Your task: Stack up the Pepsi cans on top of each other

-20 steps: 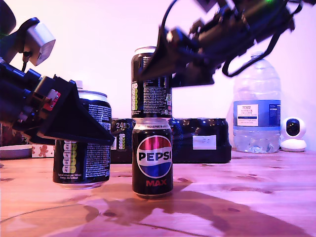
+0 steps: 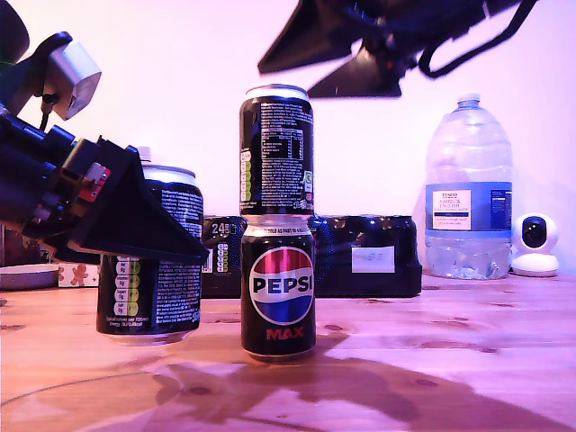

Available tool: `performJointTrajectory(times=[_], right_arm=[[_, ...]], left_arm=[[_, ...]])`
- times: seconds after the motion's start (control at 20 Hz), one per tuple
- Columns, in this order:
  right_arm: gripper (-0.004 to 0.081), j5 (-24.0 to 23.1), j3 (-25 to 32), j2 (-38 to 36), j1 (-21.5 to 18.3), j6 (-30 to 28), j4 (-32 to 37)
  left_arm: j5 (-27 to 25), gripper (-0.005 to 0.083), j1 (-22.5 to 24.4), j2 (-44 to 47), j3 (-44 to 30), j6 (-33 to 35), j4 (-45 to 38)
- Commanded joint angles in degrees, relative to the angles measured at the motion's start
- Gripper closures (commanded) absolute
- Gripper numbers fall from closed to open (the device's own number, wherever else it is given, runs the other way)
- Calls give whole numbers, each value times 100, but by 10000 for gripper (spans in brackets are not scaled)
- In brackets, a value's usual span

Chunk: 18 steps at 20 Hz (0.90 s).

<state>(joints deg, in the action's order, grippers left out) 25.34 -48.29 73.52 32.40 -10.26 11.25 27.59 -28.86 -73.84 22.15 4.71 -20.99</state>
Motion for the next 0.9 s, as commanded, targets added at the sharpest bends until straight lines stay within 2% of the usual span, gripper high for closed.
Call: performJointTrajectory(times=[0.0, 0.15, 0.35, 0.45, 0.65, 0.7, 0.85], right_arm=[[24, 22, -103, -129, 59, 92, -17], [24, -9, -249, -358, 57, 116, -315], [52, -466, -533, -868, 52, -13, -1666], [192, -824, -573, -1180, 52, -20, -2227], [732, -881, -573, -1561, 55, -22, -2887], [781, -881, -573, -1620, 55, -22, -2977], [780, -885, -573, -1731, 52, -7, -3373]], left_arm=[[70, 419, -2, 197, 22, -15, -229], [70, 419, 0, 197, 28, -17, -409], [66, 419, 0, 258, 39, -22, -433], [61, 419, 0, 407, 46, -26, -431], [39, 419, 52, 789, 48, -133, -350], [37, 419, 79, 876, 48, -133, -293], [15, 419, 157, 1163, 50, -133, -131]])
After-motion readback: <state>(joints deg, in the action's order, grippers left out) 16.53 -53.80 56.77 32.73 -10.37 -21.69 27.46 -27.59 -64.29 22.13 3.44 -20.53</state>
